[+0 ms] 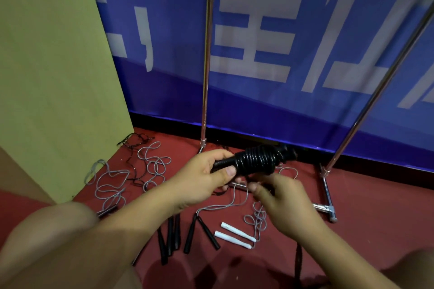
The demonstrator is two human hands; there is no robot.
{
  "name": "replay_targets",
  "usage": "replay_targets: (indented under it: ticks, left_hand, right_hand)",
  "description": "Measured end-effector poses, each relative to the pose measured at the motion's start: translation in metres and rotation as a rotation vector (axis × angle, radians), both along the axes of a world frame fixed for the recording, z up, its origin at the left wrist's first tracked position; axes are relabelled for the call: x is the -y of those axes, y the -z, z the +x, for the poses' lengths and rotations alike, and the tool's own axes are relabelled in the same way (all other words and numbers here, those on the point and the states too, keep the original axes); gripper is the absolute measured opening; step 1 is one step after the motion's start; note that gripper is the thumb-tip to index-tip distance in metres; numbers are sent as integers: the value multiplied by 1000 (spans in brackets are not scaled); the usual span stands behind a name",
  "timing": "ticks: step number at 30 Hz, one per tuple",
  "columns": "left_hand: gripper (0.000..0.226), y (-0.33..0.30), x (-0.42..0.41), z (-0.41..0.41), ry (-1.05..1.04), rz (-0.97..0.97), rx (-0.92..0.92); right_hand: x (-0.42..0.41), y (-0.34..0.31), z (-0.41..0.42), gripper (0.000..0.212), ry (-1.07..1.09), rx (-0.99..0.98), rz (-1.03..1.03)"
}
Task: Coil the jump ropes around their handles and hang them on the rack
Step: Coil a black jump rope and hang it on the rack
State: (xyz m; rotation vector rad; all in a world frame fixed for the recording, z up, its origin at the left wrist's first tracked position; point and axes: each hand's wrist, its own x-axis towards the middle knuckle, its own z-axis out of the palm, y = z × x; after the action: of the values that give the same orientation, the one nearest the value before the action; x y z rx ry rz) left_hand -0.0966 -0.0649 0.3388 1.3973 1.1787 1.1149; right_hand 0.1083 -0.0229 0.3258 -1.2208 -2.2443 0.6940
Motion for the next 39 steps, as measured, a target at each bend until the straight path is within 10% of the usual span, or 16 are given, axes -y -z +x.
replay_targets:
  ticks: [7,15,39]
  left_hand:
    - [10,1,-1,2,-174,-19,-130]
    - [6,2,1,5,-356,184,-815]
    - [17,12,-10,-2,-305,128,-862]
  right_hand:
    - [14,7,-3,24,-160,112,-52]
    - [26,-1,-5,10,-288,132,29]
    - [26,-12,5,29,-56,297,409]
